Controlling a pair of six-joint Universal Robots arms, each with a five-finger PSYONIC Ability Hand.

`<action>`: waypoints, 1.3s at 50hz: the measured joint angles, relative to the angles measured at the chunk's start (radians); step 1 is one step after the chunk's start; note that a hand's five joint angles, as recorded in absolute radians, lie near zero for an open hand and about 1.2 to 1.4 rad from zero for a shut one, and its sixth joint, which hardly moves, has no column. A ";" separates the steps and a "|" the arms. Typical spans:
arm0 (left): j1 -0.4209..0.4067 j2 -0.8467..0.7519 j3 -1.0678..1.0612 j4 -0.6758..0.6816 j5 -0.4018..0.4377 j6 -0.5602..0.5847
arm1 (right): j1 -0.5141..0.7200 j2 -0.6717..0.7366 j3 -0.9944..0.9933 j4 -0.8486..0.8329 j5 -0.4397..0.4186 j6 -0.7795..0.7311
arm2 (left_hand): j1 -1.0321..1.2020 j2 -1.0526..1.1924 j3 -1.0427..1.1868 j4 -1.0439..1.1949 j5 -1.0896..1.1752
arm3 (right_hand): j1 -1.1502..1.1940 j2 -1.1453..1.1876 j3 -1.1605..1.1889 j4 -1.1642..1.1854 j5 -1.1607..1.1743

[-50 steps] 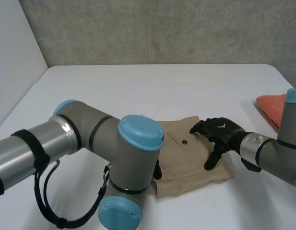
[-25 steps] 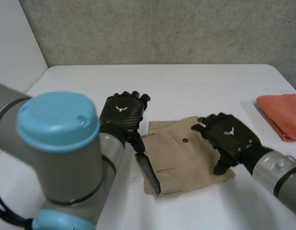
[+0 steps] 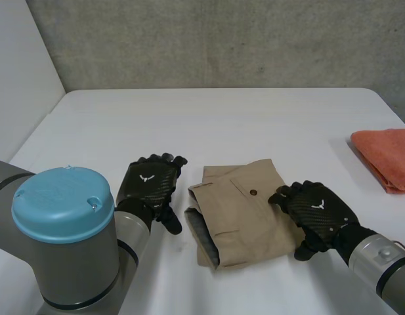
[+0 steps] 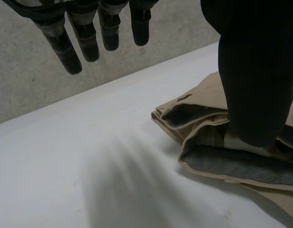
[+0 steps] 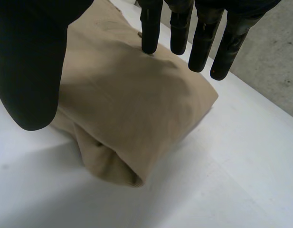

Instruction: Fold the laundry.

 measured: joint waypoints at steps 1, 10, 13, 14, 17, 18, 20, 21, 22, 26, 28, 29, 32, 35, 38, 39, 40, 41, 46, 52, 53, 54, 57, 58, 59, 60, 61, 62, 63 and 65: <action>0.000 0.000 0.000 0.000 0.000 0.000 | 0.000 0.000 0.000 0.000 0.000 0.000 | 0.000 0.000 0.000 0.000 0.000 | 0.000 0.000 0.000 0.000 0.000; -0.001 -0.002 0.001 0.001 0.001 -0.001 | 0.010 0.108 -0.018 -0.099 -0.012 -0.020 | 0.000 0.000 0.000 0.000 0.000 | 0.000 0.000 0.000 0.000 0.000; 0.000 -0.003 0.001 0.001 0.001 -0.001 | 0.012 0.135 -0.029 -0.114 -0.010 -0.037 | 0.000 0.000 0.000 0.000 0.000 | 0.000 0.000 0.000 0.000 0.002; 0.001 -0.004 0.001 0.001 0.001 -0.001 | 0.013 0.144 -0.033 -0.117 -0.010 -0.044 | 0.000 0.000 0.000 0.000 0.000 | 0.000 0.000 0.000 0.000 0.002; 0.003 -0.005 0.001 0.001 0.002 -0.001 | 0.015 0.165 -0.044 -0.123 -0.009 -0.064 | 0.000 0.000 0.000 0.000 0.000 | 0.000 0.000 0.000 0.000 0.002; 0.004 -0.005 0.001 0.001 0.002 -0.001 | 0.015 0.173 -0.051 -0.124 -0.008 -0.074 | 0.000 0.000 0.000 0.000 0.000 | 0.021 0.022 0.028 0.023 0.019; 0.005 -0.006 0.001 0.002 0.002 -0.001 | 0.015 0.180 -0.059 -0.125 -0.008 -0.083 | 0.000 0.000 0.000 0.000 0.000 | 0.049 0.037 0.049 0.045 0.029; 0.006 -0.006 0.001 0.002 0.002 -0.001 | 0.015 0.185 -0.064 -0.127 -0.007 -0.089 | 0.000 0.000 0.000 0.000 0.000 | 0.051 0.037 0.050 0.047 0.030; 0.006 -0.006 0.001 0.002 0.002 -0.001 | 0.015 0.185 -0.064 -0.127 -0.007 -0.089 | 0.000 0.000 0.000 0.000 0.000 | 0.051 0.037 0.050 0.047 0.030; 0.008 -0.006 0.000 0.002 0.002 -0.002 | 0.015 0.206 -0.081 -0.138 -0.007 -0.101 | 0.000 0.000 0.000 0.000 0.000 | 0.095 0.077 0.097 0.094 0.062; 0.008 -0.007 0.000 0.002 0.002 -0.003 | 0.015 0.211 -0.084 -0.143 -0.007 -0.102 | 0.000 0.000 0.000 0.000 0.000 | 0.124 0.147 0.146 0.140 0.093; 0.008 -0.007 0.000 0.002 0.002 -0.004 | 0.015 0.213 -0.086 -0.146 -0.007 -0.103 | 0.000 0.000 0.000 0.000 0.000 | 0.140 0.185 0.171 0.169 0.116; 0.008 -0.007 0.000 0.002 0.002 -0.006 | 0.015 0.220 -0.094 -0.156 -0.007 -0.103 | 0.000 0.000 0.000 0.000 0.000 | 0.161 0.229 0.212 0.209 0.147; 0.008 -0.007 0.000 0.002 0.002 -0.007 | 0.016 0.225 -0.099 -0.163 -0.006 -0.103 | 0.000 0.000 0.000 0.000 0.000 | 0.177 0.246 0.231 0.227 0.162; 0.008 -0.007 -0.001 0.002 0.002 -0.007 | 0.019 0.237 -0.105 -0.173 -0.005 -0.106 | 0.000 0.000 0.000 0.000 0.000 | 0.208 0.286 0.272 0.267 0.193; 0.008 -0.007 -0.001 0.002 0.002 -0.007 | 0.019 0.238 -0.105 -0.174 -0.005 -0.107 | 0.000 0.000 0.000 0.000 0.000 | 0.208 0.286 0.272 0.267 0.193; 0.008 -0.007 -0.002 0.002 0.002 -0.007 | 0.023 0.243 -0.108 -0.177 -0.004 -0.112 | 0.000 0.000 0.000 0.000 0.000 | 0.228 0.319 0.306 0.298 0.219; 0.008 -0.007 -0.003 0.002 0.002 -0.007 | 0.027 0.247 -0.110 -0.178 -0.004 -0.118 | 0.000 0.000 0.000 0.000 0.000 | 0.261 0.365 0.353 0.349 0.265; 0.009 -0.007 -0.004 0.002 0.002 -0.007 | 0.039 0.254 -0.114 -0.182 -0.004 -0.153 | 0.000 0.000 0.000 0.000 0.000 | 0.363 0.544 0.540 0.536 0.417; 0.009 -0.007 -0.004 0.002 0.002 -0.007 | 0.048 0.255 -0.121 -0.185 -0.005 -0.189 | 0.000 0.000 0.000 0.000 0.000 | 0.461 0.726 0.688 0.725 0.589; 0.009 -0.006 -0.003 0.002 0.003 -0.007 | 0.051 0.255 -0.123 -0.186 -0.005 -0.194 | 0.000 0.000 0.000 0.000 0.000 | 0.492 0.766 0.734 0.773 0.637; 0.009 -0.006 -0.003 0.002 0.003 -0.007 | 0.053 0.255 -0.124 -0.186 -0.005 -0.196 | 0.000 0.000 0.000 0.000 0.000 | 0.511 0.788 0.776 0.805 0.668; 0.007 -0.004 -0.001 0.002 0.019 -0.007 | 0.058 0.255 -0.130 -0.187 -0.005 -0.199 | 0.000 0.000 0.000 0.000 0.000 | 0.536 0.812 0.817 0.853 0.709; 0.006 -0.003 -0.001 0.003 0.029 -0.007 | 0.059 0.254 -0.132 -0.188 -0.004 -0.200 | 0.000 0.000 0.000 0.000 0.000 | 0.536 0.813 0.822 0.858 0.712; 0.006 -0.002 0.000 0.003 0.038 -0.007 | 0.060 0.254 -0.134 -0.188 -0.003 -0.200 | 0.000 0.000 0.000 0.000 0.000 | 0.536 0.813 0.824 0.860 0.713; 0.005 0.000 0.000 0.003 0.050 -0.007 | 0.061 0.254 -0.136 -0.188 -0.001 -0.200 | 0.000 0.000 0.000 0.000 0.000 | 0.536 0.813 0.824 0.860 0.713; 0.005 0.001 -0.001 0.003 0.059 -0.007 | 0.061 0.254 -0.137 -0.188 0.000 -0.200 | 0.000 0.000 0.000 0.000 0.000 | 0.536 0.813 0.824 0.860 0.713; 0.004 0.004 0.000 0.003 0.077 -0.007 | 0.062 0.254 -0.139 -0.188 0.003 -0.200 | 0.000 0.000 0.000 0.000 0.000 | 0.536 0.813 0.824 0.860 0.713; 0.004 0.004 0.000 0.003 0.077 -0.007 | 0.062 0.254 -0.139 -0.188 0.003 -0.200 | 0.000 0.000 0.000 0.000 0.000 | 0.536 0.813 0.824 0.860 0.713; 0.005 0.014 0.000 0.004 0.118 -0.007 | 0.063 0.254 -0.144 -0.188 0.010 -0.201 | 0.000 0.000 0.000 0.000 0.000 | 0.536 0.813 0.824 0.860 0.713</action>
